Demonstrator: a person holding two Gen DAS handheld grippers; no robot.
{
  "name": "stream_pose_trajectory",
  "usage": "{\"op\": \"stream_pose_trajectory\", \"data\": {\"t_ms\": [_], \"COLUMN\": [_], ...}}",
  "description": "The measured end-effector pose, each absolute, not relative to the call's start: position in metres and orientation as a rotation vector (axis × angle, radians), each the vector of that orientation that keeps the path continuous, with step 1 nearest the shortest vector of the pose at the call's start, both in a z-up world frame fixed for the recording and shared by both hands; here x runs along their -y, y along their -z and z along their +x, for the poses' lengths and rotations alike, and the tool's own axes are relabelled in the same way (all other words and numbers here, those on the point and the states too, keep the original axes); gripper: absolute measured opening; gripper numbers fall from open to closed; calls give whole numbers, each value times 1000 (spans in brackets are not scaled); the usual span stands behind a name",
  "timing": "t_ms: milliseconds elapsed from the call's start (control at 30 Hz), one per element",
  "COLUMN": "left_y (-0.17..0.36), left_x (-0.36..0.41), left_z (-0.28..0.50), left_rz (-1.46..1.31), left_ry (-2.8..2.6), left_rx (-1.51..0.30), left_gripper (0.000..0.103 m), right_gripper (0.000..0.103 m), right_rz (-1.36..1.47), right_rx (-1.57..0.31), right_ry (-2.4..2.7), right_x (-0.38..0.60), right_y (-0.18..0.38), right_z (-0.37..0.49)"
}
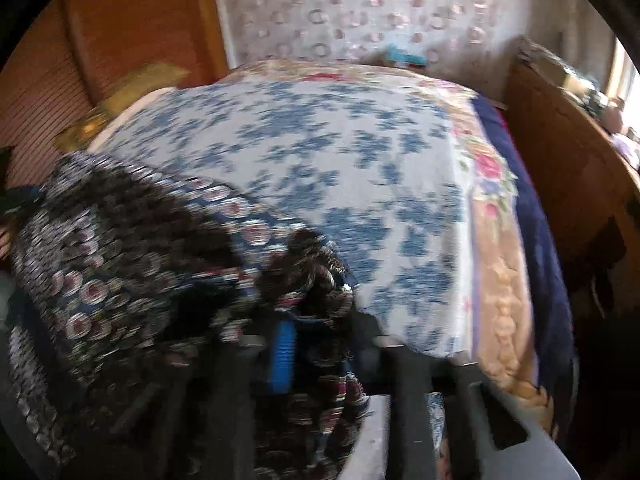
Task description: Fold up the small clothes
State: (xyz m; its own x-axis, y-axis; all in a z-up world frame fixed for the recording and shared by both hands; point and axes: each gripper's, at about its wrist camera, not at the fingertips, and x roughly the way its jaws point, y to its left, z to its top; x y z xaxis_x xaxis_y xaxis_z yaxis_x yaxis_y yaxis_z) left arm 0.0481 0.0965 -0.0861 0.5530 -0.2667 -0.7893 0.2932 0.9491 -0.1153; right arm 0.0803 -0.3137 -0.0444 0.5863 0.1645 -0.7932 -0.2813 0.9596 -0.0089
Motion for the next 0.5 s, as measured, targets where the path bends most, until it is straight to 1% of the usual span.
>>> {"op": "stream_pose_trajectory", "data": {"t_ms": [100, 167, 333, 500], "left_y": [78, 64, 5, -55], "left_x": [-91, -89, -87, -87], "left_z": [37, 29, 20, 36], "left_rz": [21, 9, -23, -12], "left_ry": [346, 350, 346, 327], "left_rx": [-889, -838, -668, -526], "left_gripper": [6, 6, 5, 5], "right_gripper": [6, 6, 5, 5], "right_rz": [-167, -154, -143, -186], "right_rx": [-889, -839, -656, -494], "right_ry": [-270, -270, -259, -277], "right_x": [307, 305, 300, 285], "right_y": [42, 31, -28, -97], "right_z": [71, 61, 35, 21]}}
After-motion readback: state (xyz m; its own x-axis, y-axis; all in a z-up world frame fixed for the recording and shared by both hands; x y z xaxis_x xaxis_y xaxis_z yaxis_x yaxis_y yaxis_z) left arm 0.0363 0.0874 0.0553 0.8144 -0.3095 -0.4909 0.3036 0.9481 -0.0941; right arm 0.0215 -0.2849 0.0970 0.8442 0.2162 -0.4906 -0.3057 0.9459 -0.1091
